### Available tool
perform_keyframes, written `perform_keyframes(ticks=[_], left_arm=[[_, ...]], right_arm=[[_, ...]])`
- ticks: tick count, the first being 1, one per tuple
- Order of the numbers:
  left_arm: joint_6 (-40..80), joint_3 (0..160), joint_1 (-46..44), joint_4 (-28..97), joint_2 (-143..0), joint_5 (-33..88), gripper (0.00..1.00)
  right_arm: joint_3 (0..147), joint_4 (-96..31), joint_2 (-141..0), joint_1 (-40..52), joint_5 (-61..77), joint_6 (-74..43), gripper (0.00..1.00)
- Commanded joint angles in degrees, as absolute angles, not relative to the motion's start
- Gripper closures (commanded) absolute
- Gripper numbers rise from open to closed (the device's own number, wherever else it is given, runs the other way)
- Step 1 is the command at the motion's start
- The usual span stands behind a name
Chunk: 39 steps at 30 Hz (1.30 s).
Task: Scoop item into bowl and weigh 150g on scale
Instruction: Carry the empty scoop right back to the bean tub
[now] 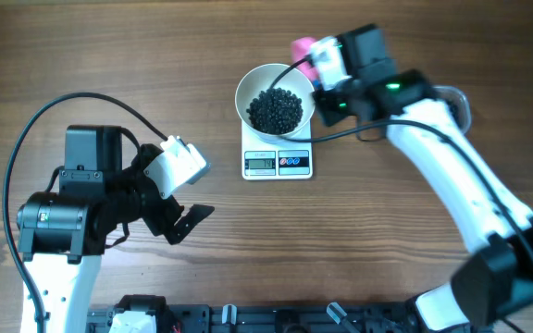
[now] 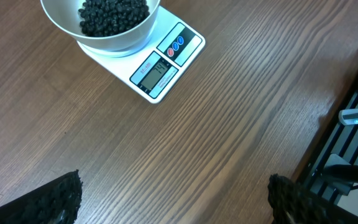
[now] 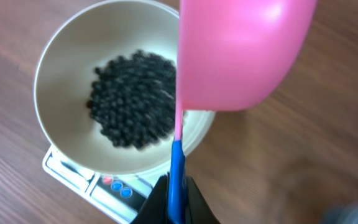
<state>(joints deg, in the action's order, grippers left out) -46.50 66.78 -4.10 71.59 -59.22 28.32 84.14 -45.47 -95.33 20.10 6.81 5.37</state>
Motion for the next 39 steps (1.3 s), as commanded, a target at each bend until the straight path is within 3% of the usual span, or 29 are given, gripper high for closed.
perform_keyframes(ticks=[1, 12, 19, 39], left_arm=[[-47.79, 67.90, -4.34, 71.42, -59.22, 28.38, 0.00], [-47.79, 67.90, -4.34, 71.42, -59.22, 28.38, 0.00], [-47.79, 67.90, -4.34, 71.42, -59.22, 28.38, 0.00], [-47.79, 67.90, -4.34, 71.40, -59.22, 28.38, 0.00]], right_arm=[[84.53, -48.84, -89.93, 13.41, 7.38, -3.86, 0.96], [84.53, -64.58, -85.01, -1.80, 7.40, -6.74, 0.96], [83.99, -70.85, -85.01, -4.82, 7.38, -7.11, 0.96], [75.29, -62.74, -86.06, -6.02, 7.35, -7.42, 0.96]])
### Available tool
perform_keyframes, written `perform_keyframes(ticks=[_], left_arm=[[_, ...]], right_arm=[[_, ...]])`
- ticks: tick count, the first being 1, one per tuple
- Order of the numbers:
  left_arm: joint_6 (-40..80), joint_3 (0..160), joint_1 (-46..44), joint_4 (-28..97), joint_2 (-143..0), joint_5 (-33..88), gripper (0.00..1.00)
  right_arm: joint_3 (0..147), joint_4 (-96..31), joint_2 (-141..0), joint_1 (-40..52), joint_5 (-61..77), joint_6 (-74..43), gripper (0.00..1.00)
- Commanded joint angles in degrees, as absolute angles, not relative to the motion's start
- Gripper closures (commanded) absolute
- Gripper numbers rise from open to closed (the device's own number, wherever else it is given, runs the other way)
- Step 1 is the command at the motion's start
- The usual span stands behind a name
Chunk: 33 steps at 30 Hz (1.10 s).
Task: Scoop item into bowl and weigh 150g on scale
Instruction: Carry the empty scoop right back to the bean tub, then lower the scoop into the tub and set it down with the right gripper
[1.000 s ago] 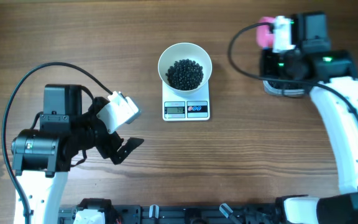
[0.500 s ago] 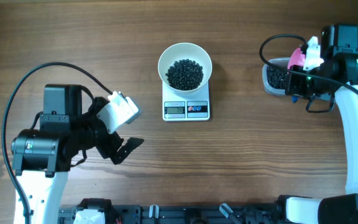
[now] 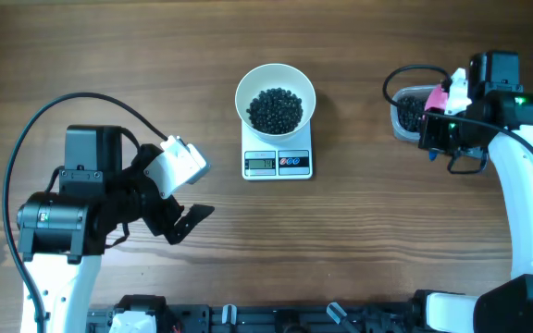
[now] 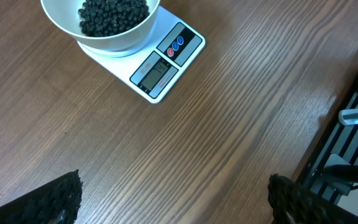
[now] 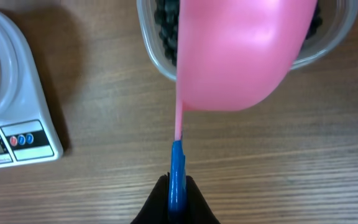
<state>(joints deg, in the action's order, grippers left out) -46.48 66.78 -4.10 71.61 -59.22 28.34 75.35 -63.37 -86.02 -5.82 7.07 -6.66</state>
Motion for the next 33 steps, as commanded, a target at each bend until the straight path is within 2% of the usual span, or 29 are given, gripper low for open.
perform_keyframes(ticks=[1, 12, 33], left_arm=[[-47.79, 67.90, -4.34, 71.42, -59.22, 28.38, 0.00], [-47.79, 67.90, -4.34, 71.42, -59.22, 28.38, 0.00], [-47.79, 67.90, -4.34, 71.42, -59.22, 28.38, 0.00]], right_arm=[[75.29, -62.54, -86.24, -6.02, 7.35, -7.42, 0.96], [75.29, -56.27, -86.48, -6.02, 7.81, -9.91, 0.96], [75.29, -57.10, -89.95, -6.02, 11.77, -15.25, 0.96]])
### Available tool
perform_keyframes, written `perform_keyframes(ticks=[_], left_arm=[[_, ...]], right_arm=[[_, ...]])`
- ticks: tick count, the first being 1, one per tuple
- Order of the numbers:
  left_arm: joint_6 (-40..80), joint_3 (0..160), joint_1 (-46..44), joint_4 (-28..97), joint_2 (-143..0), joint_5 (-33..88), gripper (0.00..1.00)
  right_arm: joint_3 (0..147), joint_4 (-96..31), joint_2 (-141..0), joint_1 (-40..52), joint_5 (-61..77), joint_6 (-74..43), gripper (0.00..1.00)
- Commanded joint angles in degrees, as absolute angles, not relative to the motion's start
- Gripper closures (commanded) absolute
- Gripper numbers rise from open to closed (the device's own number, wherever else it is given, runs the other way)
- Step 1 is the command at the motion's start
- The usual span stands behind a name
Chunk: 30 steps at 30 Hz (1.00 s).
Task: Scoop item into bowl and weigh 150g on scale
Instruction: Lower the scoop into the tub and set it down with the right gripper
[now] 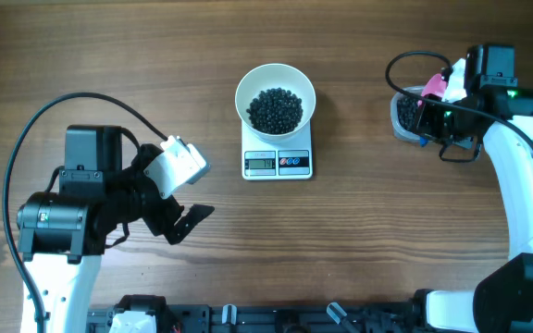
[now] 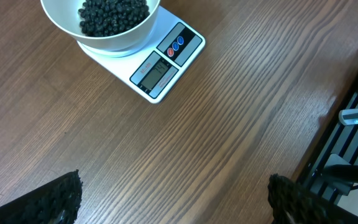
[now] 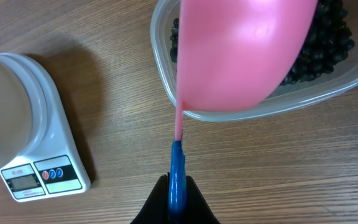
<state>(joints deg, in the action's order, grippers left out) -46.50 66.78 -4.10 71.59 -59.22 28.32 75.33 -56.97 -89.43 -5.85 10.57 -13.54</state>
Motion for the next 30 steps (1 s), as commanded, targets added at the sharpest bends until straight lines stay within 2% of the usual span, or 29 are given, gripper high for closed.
perform_keyframes(ticks=[1, 17, 24, 30], left_arm=[[-47.79, 67.90, -4.34, 71.40, -59.22, 28.38, 0.00], [-47.79, 67.90, -4.34, 71.42, -59.22, 28.38, 0.00], [-47.79, 67.90, -4.34, 71.42, -59.22, 28.38, 0.00], [-47.79, 67.90, -4.34, 71.42, -59.22, 28.38, 0.00]], right_arm=[[75.29, -57.06, -89.95, -6.02, 11.77, -15.27, 0.96], [75.29, -56.99, -89.95, -6.02, 13.76, -24.60, 0.96], [75.29, -57.78, -90.02, -6.02, 15.62, -23.51, 0.96], [75.29, -59.22, -90.08, -5.98, 15.62, -15.22, 0.96]])
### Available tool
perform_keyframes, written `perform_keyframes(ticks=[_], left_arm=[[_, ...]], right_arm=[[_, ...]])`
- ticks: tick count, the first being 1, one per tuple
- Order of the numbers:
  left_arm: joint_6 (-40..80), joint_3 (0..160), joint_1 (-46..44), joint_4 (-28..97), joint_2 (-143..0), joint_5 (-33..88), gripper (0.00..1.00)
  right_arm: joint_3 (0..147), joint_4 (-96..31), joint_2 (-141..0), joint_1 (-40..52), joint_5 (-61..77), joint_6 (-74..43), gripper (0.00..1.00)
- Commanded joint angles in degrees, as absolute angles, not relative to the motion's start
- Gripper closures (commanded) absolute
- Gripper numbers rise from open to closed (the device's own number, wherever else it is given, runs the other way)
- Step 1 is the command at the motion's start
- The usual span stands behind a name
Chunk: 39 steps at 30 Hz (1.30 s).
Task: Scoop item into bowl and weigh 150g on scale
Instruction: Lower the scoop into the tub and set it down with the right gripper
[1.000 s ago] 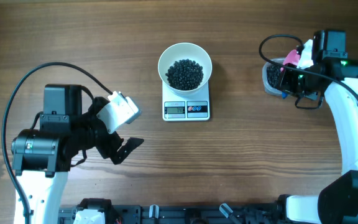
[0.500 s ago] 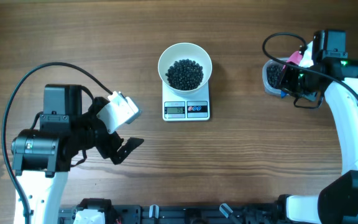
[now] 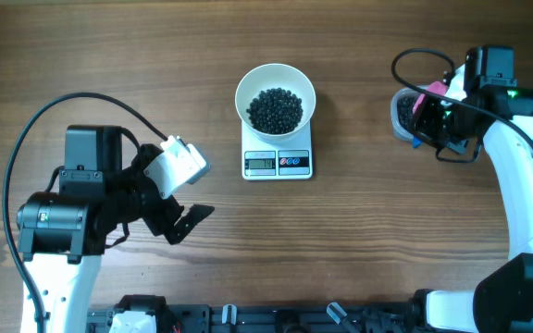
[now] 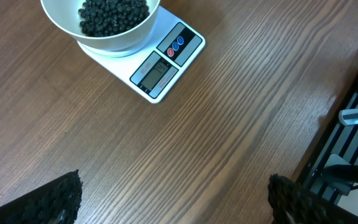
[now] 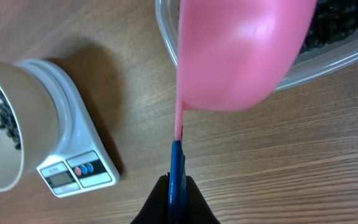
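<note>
A white bowl (image 3: pixel 275 97) with black beads stands on the white scale (image 3: pixel 278 161) at the table's middle back. My right gripper (image 5: pixel 177 186) is shut on the blue handle of a pink scoop (image 5: pixel 241 50), whose bowl hangs over the clear container (image 5: pixel 328 56) of black beads at the far right. In the overhead view the scoop (image 3: pixel 430 91) sits at the container (image 3: pixel 403 115). My left gripper (image 4: pixel 173 199) is open above bare wood at the front left, well short of the scale (image 4: pixel 151 62).
A black cable (image 3: pixel 415 60) loops above the container. A dark rail (image 3: pixel 276 319) runs along the table's front edge. The left arm's black base and cable (image 3: pixel 72 157) fill the left side.
The right wrist has tilted and shifted a little at the container, so the scale and bowl show further into its view. The left arm has not moved.
The pink scoop was held beside the white bowl on the scale. Then my right gripper had carried it across to the clear container at the right. It stayed over the container at the last two moments, with small shifts. The left gripper stayed open and still.
</note>
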<state>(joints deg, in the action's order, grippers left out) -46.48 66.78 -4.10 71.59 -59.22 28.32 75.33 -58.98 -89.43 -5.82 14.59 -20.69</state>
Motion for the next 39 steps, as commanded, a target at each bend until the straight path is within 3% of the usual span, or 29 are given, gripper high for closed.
perform_keyframes(ticks=[1, 13, 19, 25, 37, 39], left_arm=[[-47.79, 67.90, -4.34, 71.42, -59.22, 28.38, 0.00], [-47.79, 67.90, -4.34, 71.42, -59.22, 28.38, 0.00], [-47.79, 67.90, -4.34, 71.42, -59.22, 28.38, 0.00], [-47.79, 67.90, -4.34, 71.42, -59.22, 28.38, 0.00], [-47.79, 67.90, -4.34, 71.42, -59.22, 28.38, 0.00], [-47.79, 67.90, -4.34, 71.42, -59.22, 28.38, 0.01]], right_arm=[[75.29, -59.27, -90.08, -5.98, 15.59, -14.46, 0.96], [75.29, -61.91, -94.89, -9.04, 6.59, 1.41, 0.96], [75.29, -57.63, -100.18, -15.73, 6.63, 9.26, 0.96], [75.29, -55.09, -100.95, -16.47, 10.61, 15.66, 0.95], [75.29, -55.44, -100.95, -16.47, 10.61, 16.29, 0.75], [75.31, -55.31, -100.92, -16.47, 10.61, 15.84, 0.66]])
